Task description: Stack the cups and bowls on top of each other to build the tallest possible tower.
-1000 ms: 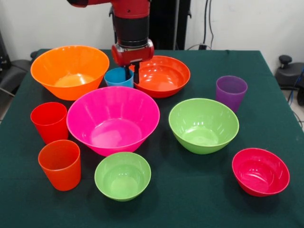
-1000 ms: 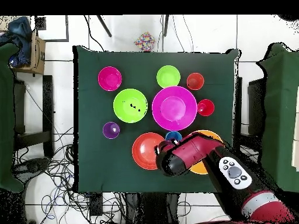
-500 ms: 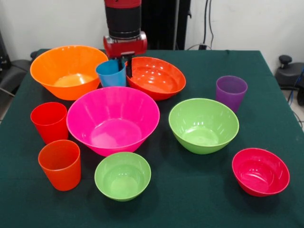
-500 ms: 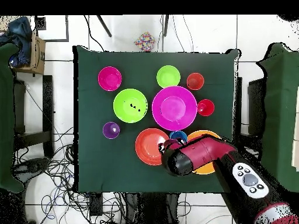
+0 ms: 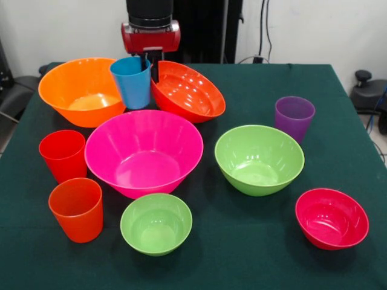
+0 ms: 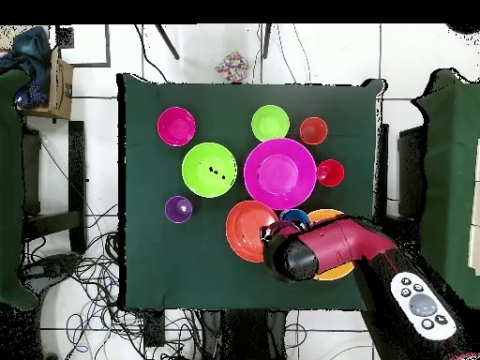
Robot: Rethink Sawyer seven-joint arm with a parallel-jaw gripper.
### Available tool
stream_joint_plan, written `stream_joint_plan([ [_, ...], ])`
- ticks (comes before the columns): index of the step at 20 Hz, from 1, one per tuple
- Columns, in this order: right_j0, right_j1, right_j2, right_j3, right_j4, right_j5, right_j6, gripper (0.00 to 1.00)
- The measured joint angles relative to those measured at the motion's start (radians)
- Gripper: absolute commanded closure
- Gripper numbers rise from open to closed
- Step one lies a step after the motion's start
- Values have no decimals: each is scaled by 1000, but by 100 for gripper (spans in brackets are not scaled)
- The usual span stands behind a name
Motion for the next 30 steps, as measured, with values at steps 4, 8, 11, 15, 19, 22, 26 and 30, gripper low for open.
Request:
stream_joint_plan([
  [4, 0, -16, 9, 1, 1, 10, 0, 100],
  [8, 0, -19, 16, 1, 1, 10, 0, 100],
  [11, 0, -19, 18, 1, 1, 10, 0, 100],
  [15, 0, -19, 18, 1, 1, 10, 0, 100],
  [19, 8, -12, 18, 1, -1, 10, 0, 100],
  [22, 16, -3, 18, 1, -15, 10, 0, 100],
  [26, 31, 22, 9, -3, -66, 10, 0, 100],
  [30, 46, 54, -11, -11, -141, 4, 0, 100],
])
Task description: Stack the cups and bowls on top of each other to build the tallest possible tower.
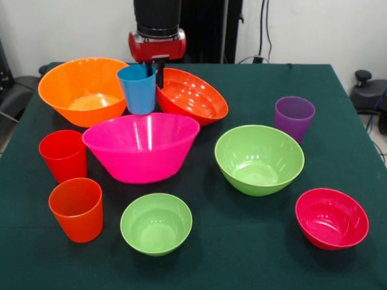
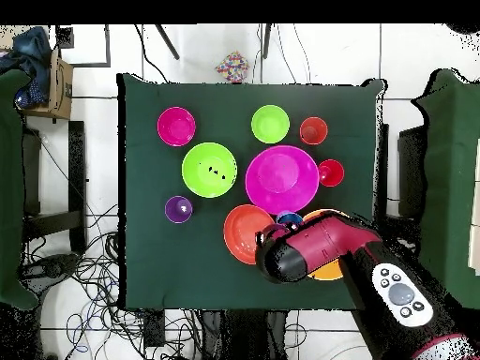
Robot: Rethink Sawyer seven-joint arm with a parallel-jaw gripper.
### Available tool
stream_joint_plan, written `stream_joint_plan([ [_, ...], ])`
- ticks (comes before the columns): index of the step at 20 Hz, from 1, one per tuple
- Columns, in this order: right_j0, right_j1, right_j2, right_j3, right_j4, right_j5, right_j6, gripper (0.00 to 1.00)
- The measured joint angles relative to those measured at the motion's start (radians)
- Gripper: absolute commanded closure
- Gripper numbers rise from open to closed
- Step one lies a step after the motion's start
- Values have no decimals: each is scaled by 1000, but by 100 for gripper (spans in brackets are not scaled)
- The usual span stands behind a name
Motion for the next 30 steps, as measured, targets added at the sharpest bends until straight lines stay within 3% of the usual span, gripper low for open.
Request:
stream_joint_plan([
  [5, 25, 43, -31, -29, -97, -49, 0, 100],
  [9, 35, 64, -49, -46, -115, -77, 0, 100],
  [10, 35, 71, -55, -52, -116, -88, 0, 0],
  [30, 34, 125, -66, -57, -116, -101, 0, 0],
])
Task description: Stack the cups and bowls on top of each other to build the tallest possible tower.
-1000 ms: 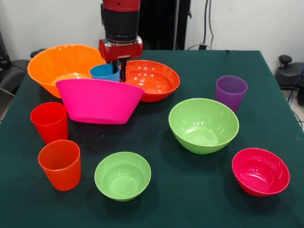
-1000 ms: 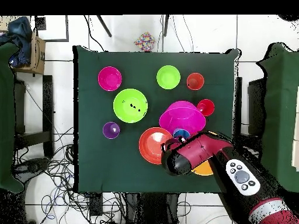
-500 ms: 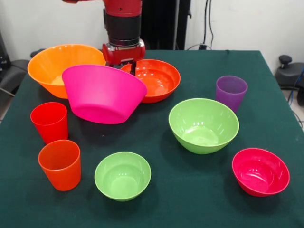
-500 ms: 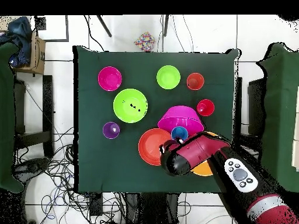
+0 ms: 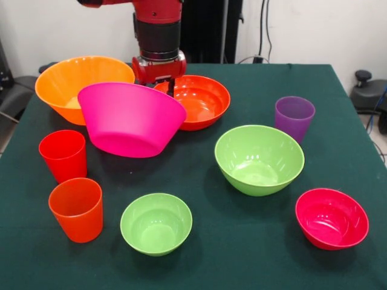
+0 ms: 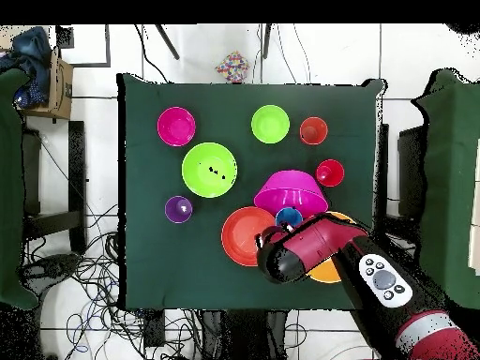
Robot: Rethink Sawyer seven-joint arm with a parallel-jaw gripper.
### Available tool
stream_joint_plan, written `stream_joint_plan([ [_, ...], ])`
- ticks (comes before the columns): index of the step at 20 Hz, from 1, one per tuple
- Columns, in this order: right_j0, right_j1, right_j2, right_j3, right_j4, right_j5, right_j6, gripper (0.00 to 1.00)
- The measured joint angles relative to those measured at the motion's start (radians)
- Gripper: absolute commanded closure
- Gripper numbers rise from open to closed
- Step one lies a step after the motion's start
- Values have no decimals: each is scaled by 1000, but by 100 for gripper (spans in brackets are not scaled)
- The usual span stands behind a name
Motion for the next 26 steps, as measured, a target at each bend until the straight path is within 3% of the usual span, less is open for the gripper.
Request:
stream_joint_plan([
  [18, -139, -72, 54, 7, 103, 6, 0, 0],
  [19, -142, -77, 58, 7, 103, 6, 0, 100],
  [26, -134, -88, 68, 8, 102, 6, 0, 100],
])
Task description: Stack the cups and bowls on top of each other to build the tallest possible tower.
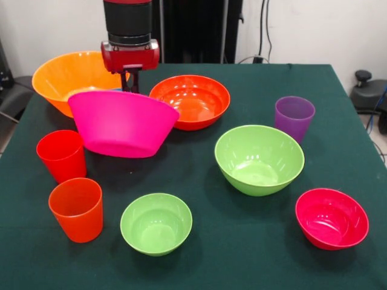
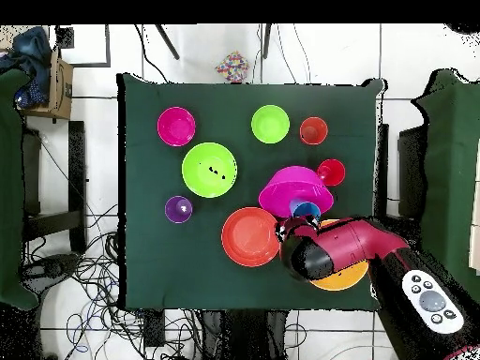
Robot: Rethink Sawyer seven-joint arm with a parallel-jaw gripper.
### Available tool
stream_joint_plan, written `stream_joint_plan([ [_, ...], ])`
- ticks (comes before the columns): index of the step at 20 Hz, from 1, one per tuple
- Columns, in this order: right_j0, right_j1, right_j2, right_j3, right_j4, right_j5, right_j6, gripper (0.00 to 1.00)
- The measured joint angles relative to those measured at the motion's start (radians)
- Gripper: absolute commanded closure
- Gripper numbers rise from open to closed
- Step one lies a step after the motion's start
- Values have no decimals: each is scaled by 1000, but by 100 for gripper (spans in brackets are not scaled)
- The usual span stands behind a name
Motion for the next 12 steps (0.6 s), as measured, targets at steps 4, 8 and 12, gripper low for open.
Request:
stream_joint_plan([
  [4, 3, -1, 0, 0, 0, 0, 0, 100],
  [8, 11, -2, 0, 0, 0, 0, 0, 100],
  [12, 8, -22, 11, 8, 16, 5, 0, 100],
])
